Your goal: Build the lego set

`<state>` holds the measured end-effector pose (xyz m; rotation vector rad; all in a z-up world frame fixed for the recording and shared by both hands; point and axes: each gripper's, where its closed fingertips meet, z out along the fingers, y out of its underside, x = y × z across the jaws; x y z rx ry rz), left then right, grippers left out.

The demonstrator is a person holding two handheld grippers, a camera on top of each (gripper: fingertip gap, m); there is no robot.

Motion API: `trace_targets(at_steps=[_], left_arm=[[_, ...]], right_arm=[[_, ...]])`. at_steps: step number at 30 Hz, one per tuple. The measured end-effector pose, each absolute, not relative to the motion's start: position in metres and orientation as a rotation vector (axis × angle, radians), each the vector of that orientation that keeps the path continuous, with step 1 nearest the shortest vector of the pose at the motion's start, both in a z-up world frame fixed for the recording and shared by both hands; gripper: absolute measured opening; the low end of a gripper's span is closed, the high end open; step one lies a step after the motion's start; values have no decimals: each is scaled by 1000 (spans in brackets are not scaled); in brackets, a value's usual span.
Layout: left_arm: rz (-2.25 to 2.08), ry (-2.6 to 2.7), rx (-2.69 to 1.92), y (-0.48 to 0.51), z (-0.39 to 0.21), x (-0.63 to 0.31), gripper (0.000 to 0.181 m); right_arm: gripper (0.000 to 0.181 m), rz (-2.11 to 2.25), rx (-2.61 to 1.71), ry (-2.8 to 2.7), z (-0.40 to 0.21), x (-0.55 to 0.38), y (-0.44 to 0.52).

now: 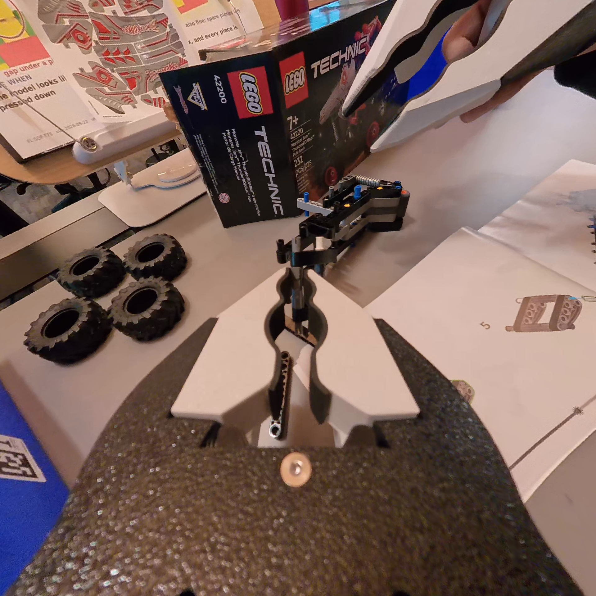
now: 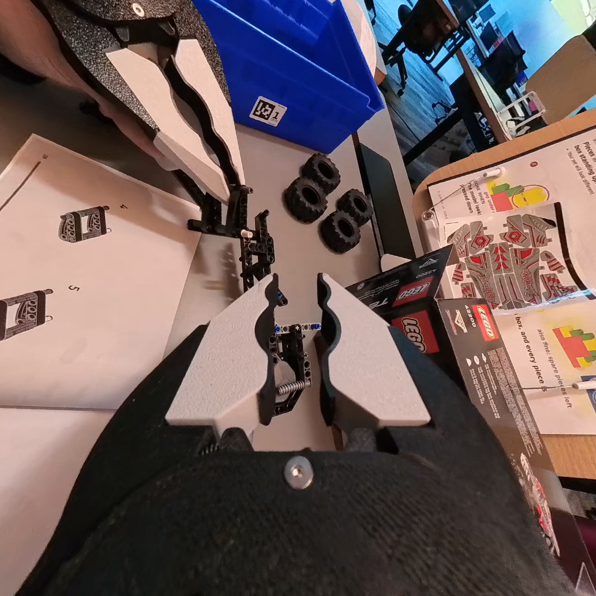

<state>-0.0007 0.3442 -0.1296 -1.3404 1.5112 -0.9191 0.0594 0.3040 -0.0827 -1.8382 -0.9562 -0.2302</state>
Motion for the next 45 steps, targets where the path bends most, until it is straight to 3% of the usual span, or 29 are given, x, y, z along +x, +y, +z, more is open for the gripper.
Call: trace_targets(at_steps=[1,45], left_arm=[[-915,1513,-1340,344,-130,-1,4],[-864,1550,-1204,341,-126,4,4]], right_arm=[[21,-227,-1838,-953,-83,59,304],[22,-155,-1822,-935,-90,42,302]])
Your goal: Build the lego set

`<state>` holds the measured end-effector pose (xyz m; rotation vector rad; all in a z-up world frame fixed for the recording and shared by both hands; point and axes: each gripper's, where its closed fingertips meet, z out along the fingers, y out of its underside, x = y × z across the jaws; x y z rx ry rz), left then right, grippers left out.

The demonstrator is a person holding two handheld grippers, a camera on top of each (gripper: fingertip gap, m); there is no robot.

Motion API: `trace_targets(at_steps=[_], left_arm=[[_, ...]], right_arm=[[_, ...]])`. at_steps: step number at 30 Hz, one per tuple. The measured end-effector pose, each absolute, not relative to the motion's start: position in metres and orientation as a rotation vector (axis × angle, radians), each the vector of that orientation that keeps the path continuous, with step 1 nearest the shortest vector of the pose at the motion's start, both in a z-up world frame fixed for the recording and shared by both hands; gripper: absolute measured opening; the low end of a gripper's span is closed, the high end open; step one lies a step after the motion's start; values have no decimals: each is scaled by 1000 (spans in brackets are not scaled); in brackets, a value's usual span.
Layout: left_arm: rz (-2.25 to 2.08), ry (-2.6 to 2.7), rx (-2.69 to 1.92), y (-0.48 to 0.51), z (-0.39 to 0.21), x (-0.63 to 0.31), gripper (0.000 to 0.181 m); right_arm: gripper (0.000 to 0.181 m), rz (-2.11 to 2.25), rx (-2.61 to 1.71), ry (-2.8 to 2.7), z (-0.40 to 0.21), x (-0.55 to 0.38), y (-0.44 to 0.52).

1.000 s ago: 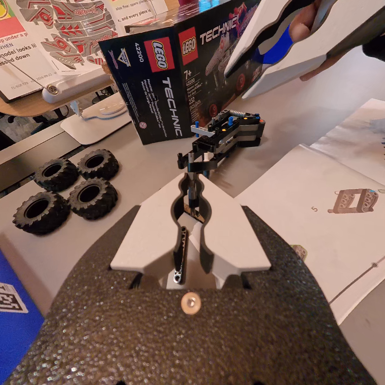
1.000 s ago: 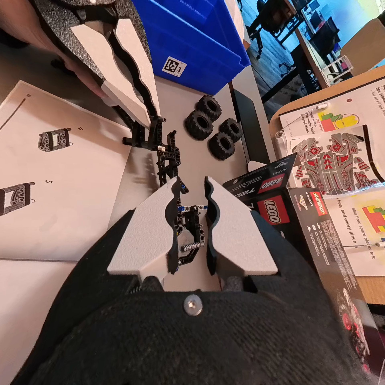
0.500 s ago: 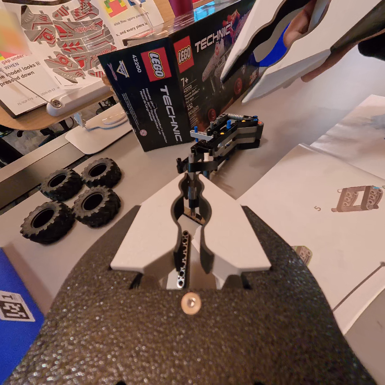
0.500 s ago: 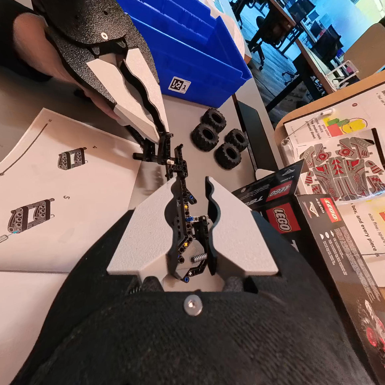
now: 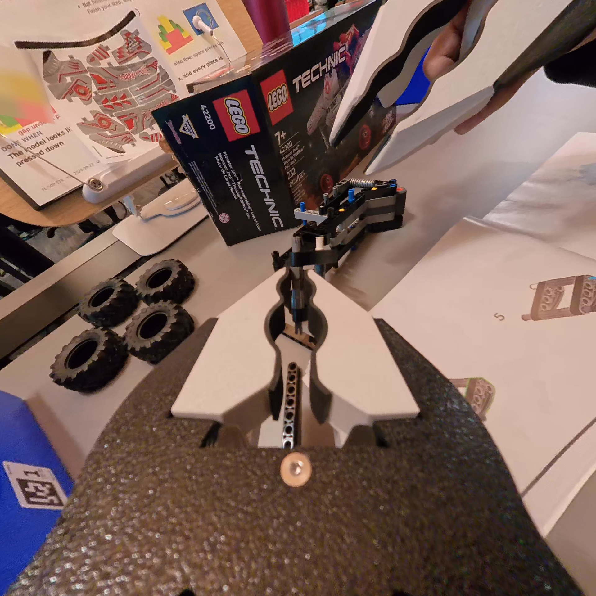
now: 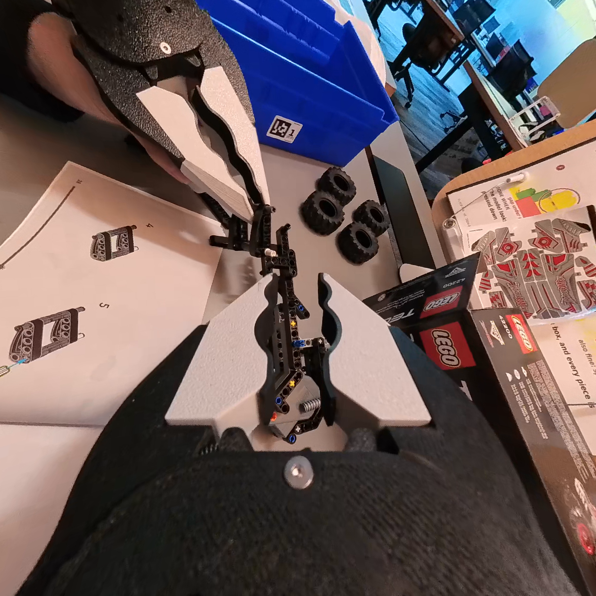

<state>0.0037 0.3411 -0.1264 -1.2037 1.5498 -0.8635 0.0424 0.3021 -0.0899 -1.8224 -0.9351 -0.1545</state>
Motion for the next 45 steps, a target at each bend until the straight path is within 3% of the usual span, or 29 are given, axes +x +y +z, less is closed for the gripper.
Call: trace_targets(at_steps=[9,18,28,40,45], left_arm=[[-866,1553,-1196,341,-126,4,4],[-872,1569,-1200,340,-128,3,4],[-983,1466,-1317,353,-121,-3,4],[-987,1518,-1249,335,-119,2,4],[-1043,1495,-1245,331,-113,1,4]], right_arm=[[27,-225,-1825,-911,-84,57,303],[46,-324,-1758,-1005,-85,50,299],[50,-426,-1722,-932,-99,39,316],[36,-403,-1672,-886,-110,4,326],[18,-542,-1615,-934,-111,1,328]])
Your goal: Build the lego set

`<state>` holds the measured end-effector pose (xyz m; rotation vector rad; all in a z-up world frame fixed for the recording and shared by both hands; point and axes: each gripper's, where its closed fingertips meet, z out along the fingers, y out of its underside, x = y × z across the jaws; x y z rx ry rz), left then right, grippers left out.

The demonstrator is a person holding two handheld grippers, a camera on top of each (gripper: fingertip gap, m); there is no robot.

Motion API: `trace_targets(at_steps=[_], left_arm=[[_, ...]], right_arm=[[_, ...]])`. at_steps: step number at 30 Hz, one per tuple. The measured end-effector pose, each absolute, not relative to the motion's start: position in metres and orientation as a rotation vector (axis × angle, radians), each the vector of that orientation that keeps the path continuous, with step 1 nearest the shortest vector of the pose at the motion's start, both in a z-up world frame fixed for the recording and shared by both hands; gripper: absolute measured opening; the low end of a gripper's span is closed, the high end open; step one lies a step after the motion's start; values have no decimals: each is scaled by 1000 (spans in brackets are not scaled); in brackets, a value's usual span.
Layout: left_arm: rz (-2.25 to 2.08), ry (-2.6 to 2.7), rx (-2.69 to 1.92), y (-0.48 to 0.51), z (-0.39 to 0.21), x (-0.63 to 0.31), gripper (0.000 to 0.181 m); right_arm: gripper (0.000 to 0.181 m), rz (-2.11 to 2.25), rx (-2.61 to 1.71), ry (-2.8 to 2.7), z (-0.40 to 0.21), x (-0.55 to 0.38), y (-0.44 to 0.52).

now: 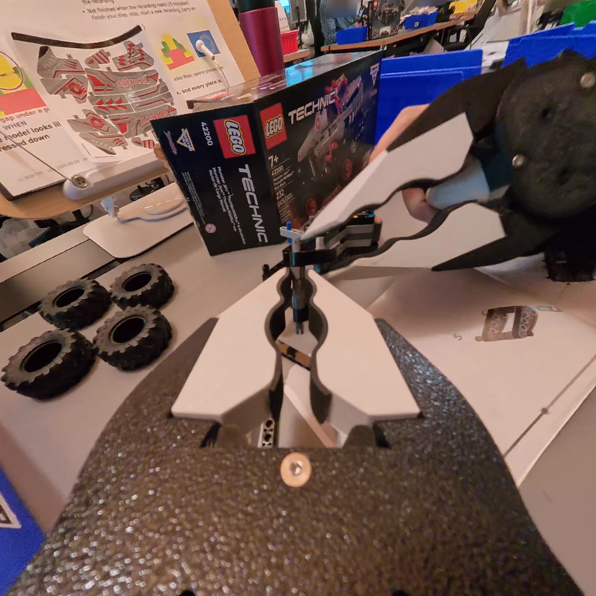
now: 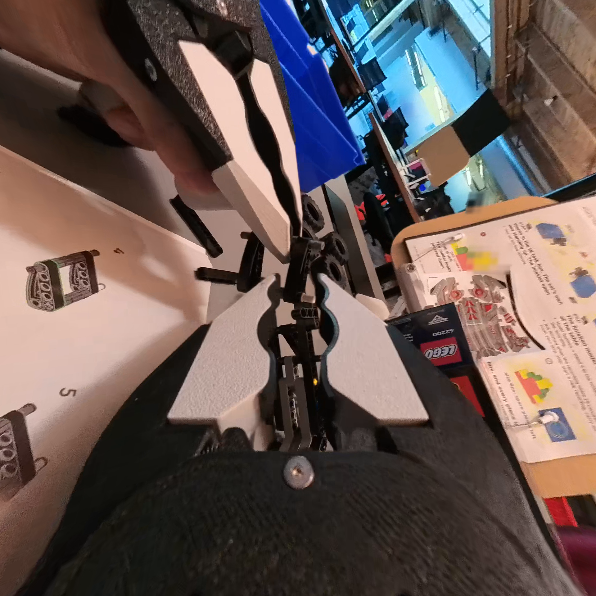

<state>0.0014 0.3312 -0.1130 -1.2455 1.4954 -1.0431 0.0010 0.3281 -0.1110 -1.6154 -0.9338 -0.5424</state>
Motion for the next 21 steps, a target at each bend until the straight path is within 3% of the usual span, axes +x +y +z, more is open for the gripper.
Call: trace_targets(at_steps=[4,7,8,12,16,21], left_arm=[[-999,1543,-1252,332,-120,0,5],[-735,1610,-1246,344,-136,-1,29],[-654,1642,-1215,345,-139,-1,29],[-466,1691,-1162,343,-144,1,24],[-499,1670,-1226,342,-146,3,12],[-542,1620,-1274,346,-146,6,11]], right_arm=[[9,-686,-1591,-996,-117,3,330],[5,-797,-1610,-1054,-125,5,331],[5,-856,-1618,-1080,-129,8,332],[5,-1020,-1588,-1128,-132,10,333],[5,-1046,-1587,-1071,-129,14,334],[5,-1039,-1599,-1050,-131,15,337]])
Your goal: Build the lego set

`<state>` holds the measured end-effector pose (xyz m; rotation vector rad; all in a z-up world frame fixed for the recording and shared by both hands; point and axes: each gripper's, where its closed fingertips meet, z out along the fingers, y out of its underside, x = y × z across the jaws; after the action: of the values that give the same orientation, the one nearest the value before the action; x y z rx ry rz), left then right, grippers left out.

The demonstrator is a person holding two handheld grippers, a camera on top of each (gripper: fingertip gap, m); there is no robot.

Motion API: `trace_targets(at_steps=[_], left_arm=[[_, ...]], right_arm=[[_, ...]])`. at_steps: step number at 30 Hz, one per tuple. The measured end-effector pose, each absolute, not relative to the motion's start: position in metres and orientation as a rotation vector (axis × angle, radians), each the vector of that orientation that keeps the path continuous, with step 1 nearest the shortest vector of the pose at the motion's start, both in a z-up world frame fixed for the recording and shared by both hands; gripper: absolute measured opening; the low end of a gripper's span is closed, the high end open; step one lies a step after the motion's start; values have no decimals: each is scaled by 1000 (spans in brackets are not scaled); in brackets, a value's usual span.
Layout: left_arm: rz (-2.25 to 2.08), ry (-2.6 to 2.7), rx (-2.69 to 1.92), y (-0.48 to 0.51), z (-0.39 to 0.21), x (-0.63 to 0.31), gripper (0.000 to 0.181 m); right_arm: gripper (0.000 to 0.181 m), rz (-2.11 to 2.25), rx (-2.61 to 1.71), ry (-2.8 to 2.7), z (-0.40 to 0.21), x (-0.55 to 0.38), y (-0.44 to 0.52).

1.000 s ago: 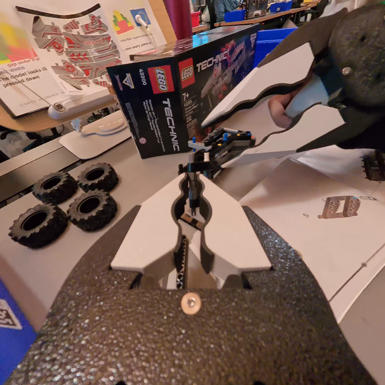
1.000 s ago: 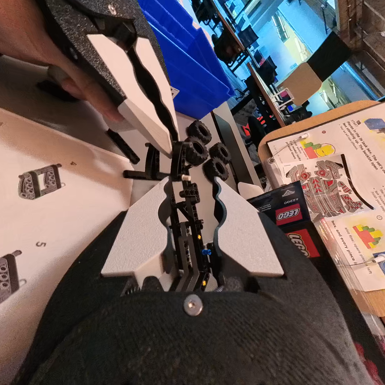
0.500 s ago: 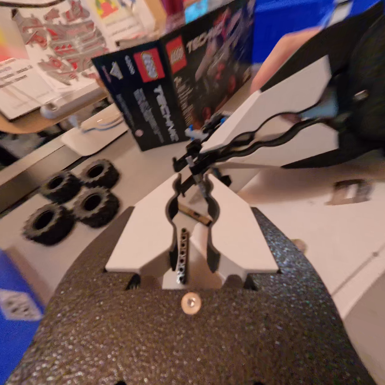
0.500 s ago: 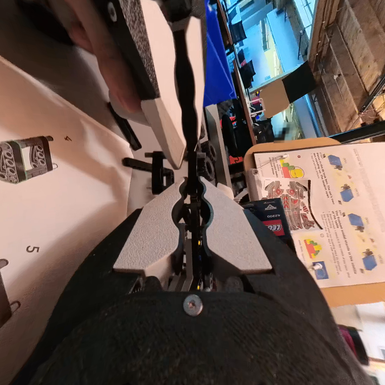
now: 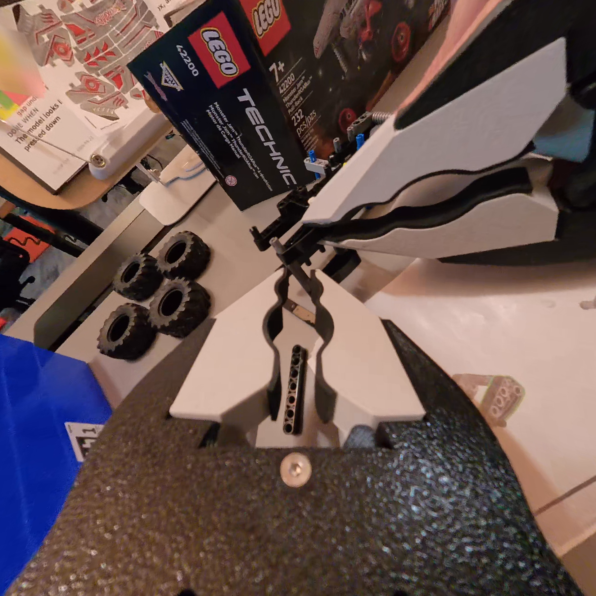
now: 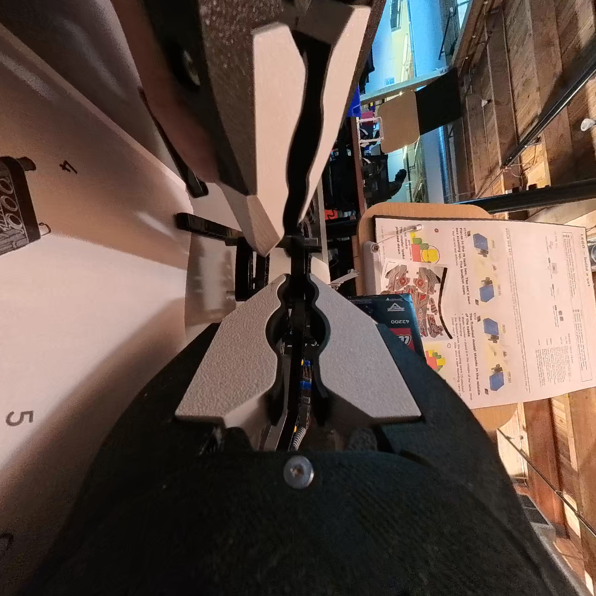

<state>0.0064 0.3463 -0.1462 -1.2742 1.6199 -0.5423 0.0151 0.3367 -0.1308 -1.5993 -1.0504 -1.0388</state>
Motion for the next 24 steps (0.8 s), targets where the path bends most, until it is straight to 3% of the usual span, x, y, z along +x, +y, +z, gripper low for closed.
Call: trace_targets(at_steps=[15,21,24], left_arm=[[-730,1432,-1531,360,-146,8,4],[-707,1380,-1657,367,-155,8,4],[-658,1379,-1677,368,-159,11,4]], right_arm=[[11,-970,-1584,-991,-129,7,338],[49,-850,-1575,-824,-113,19,335],[56,-754,-1645,-765,-117,28,336]])
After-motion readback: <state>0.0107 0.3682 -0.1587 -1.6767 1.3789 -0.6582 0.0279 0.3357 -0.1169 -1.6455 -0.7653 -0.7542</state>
